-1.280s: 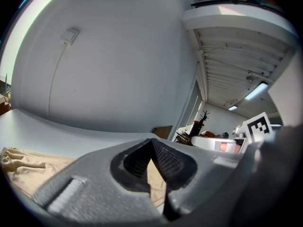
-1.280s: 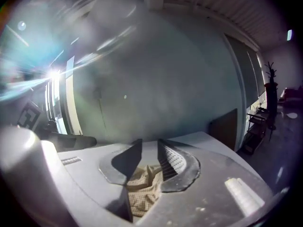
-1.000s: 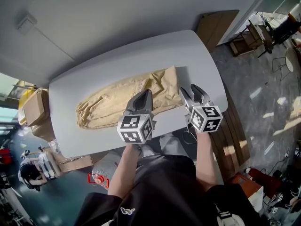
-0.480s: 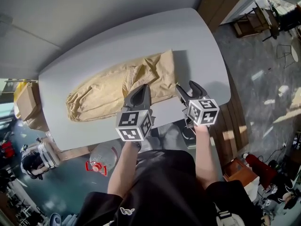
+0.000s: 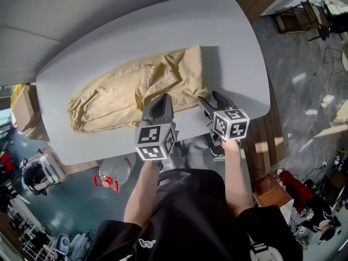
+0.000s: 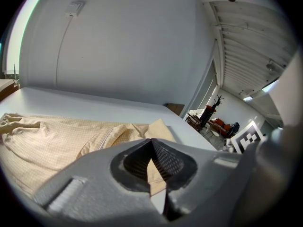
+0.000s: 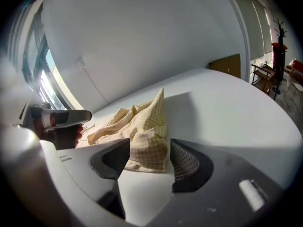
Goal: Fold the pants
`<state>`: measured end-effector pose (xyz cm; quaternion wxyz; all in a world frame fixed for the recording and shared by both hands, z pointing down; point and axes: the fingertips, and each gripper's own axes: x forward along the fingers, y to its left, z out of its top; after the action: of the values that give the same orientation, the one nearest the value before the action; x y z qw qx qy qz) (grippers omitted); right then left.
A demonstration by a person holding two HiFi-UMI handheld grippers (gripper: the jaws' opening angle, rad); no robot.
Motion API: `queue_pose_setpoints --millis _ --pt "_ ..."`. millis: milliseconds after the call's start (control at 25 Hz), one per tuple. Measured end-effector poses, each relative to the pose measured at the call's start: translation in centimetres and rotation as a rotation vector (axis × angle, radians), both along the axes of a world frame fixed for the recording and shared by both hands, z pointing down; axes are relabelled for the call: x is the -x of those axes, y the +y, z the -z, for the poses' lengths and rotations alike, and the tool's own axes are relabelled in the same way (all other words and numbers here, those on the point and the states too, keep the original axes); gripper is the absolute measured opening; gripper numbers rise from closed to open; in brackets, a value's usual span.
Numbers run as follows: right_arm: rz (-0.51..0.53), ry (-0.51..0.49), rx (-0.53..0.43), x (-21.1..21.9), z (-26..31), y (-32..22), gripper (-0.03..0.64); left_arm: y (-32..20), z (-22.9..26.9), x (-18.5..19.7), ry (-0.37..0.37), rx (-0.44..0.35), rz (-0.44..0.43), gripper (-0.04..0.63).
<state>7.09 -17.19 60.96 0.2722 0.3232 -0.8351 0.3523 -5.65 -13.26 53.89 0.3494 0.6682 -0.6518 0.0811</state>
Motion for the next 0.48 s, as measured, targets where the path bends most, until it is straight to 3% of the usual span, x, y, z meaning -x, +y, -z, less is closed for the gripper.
queue_pose_setpoints --millis 280,480 --pt "0.023 0.049 0.001 0.4 -1.4 0.3 0.199 1.0 -1.6 0.2 -0.001 0.041 0.031 0.003" --pt "0.048 0.057 0.003 0.6 -1.3 0.4 0.100 1.0 -1.0 0.4 -0.016 0.029 0.040 0.003"
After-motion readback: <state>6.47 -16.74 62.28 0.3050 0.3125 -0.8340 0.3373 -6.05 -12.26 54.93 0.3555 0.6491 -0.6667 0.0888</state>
